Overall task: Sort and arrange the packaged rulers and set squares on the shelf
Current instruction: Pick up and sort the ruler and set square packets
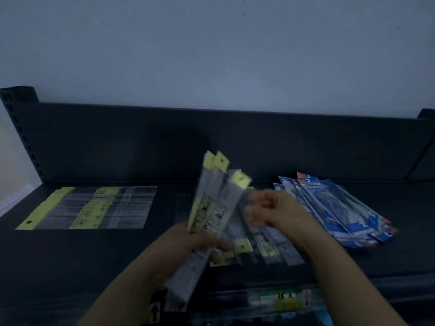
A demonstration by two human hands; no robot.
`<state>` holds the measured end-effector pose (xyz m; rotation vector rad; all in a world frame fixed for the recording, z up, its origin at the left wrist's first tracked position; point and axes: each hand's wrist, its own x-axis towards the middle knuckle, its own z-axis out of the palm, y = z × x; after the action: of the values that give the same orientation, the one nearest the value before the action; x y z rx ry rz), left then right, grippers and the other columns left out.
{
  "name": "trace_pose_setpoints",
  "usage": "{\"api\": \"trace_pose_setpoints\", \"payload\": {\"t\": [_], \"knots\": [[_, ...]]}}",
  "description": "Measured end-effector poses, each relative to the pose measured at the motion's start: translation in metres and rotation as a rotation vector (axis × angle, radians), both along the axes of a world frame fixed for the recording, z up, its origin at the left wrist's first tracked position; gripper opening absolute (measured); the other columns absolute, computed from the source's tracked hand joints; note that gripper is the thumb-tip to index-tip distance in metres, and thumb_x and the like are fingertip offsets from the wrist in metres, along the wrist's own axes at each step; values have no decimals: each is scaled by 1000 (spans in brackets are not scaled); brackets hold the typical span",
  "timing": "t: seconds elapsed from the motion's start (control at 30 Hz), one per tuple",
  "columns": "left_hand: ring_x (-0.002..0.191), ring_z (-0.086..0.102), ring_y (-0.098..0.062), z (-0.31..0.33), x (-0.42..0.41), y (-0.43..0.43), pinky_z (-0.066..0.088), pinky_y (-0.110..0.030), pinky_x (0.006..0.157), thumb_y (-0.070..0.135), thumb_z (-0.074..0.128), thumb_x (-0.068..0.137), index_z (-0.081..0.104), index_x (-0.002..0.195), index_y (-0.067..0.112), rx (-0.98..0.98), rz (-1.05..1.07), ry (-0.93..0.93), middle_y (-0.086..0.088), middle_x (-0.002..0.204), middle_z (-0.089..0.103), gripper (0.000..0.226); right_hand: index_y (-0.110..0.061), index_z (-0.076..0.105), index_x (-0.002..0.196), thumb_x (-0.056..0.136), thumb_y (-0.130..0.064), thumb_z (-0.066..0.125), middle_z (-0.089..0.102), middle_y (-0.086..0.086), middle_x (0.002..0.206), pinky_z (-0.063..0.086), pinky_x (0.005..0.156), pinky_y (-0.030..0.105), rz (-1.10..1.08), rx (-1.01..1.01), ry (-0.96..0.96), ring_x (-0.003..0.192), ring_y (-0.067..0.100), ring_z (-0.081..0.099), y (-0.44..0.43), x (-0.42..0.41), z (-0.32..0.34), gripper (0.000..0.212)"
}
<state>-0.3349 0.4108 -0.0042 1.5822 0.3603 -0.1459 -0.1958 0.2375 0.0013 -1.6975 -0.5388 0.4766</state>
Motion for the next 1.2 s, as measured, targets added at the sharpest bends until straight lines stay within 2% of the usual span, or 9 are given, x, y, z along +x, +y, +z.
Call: {"api": "trace_pose_setpoints", "payload": {"t": [0.07,0.13,0.33,0.47,0.6,0.67,0.83,1.0,1.2], "knots": [[69,69,-18,-5,-1,6,51,-29,65,12,60,90,72,93,6,-13,139,9,-9,88,75,14,-9,66,86,82,-14,72,65,5,72,52,56,22,47,-388,-198,57,10,59,-6,-3,-15,9],[67,69,-20,-8,-2,10,51,-31,63,4,49,95,65,96,5,-83,226,13,-15,89,75,16,-17,67,78,80,-22,74,66,-3,71,53,62,27,69,-592,-312,61,7,60,-10,-7,-30,9],[81,72,-16,-20,4,7,50,-25,52,3,47,95,58,117,2,-97,292,28,-15,98,72,25,-25,72,102,87,-13,67,65,-18,96,48,80,9,54,-431,-314,87,-4,58,-3,-23,-40,20],[55,68,-9,-16,2,7,47,-22,45,2,46,94,59,111,5,-78,314,16,-15,89,71,22,-15,69,114,94,-3,52,56,-21,117,32,83,-6,199,-404,-427,102,-13,50,3,-31,-47,29],[44,63,-9,-17,1,9,43,-18,37,4,45,95,58,111,4,-85,323,36,-18,87,66,21,-14,67,115,91,-12,60,59,-7,121,44,97,19,157,-424,-488,108,7,54,5,-31,-56,25],[45,64,-10,-19,1,11,44,-19,37,3,45,95,61,110,3,-99,334,41,-19,92,66,22,-4,66,105,87,-22,67,61,7,108,49,90,36,97,-470,-494,96,18,58,9,-34,-54,26],[52,66,-12,-20,2,8,47,-20,44,4,46,93,70,99,3,-151,285,44,-18,92,69,25,2,66,81,83,-31,71,57,4,66,41,54,26,-2,-402,-254,53,9,50,26,-43,-53,34],[61,67,-12,-21,-1,9,48,-22,47,6,43,95,70,103,3,-147,261,36,-13,98,69,28,-11,67,76,86,-20,68,62,-2,65,43,54,19,-121,-271,-6,59,10,54,27,-42,-46,14],[61,67,-10,-22,-4,12,47,-23,49,6,43,94,69,98,5,-133,292,-9,-10,94,71,27,-7,61,75,80,6,67,62,7,72,51,51,21,-247,-14,246,64,17,59,20,-41,-43,15]]}}
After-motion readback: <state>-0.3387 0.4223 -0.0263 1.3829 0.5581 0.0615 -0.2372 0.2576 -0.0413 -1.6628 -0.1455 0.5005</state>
